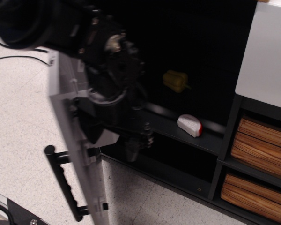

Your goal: Open fridge

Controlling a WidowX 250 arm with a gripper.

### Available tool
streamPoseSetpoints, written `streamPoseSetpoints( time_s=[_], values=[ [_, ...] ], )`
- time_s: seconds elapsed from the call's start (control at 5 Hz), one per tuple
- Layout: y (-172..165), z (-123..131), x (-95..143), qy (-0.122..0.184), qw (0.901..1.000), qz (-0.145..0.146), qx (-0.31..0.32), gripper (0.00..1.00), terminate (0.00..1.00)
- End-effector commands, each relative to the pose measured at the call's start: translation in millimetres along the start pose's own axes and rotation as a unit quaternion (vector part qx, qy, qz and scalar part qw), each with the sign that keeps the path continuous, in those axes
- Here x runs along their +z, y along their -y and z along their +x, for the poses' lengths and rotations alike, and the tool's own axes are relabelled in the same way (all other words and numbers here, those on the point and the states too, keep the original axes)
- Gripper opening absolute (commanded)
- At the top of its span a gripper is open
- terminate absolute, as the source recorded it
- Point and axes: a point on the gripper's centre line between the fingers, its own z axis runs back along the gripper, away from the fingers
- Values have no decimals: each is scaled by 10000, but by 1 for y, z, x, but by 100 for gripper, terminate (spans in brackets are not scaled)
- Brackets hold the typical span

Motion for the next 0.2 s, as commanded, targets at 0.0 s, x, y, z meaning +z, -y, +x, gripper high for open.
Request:
streamPoseSetpoints(
  time_s=[0.0],
  values=[
    [-28, -12, 26, 143, 9999, -37, -50, 100, 100]
  ],
)
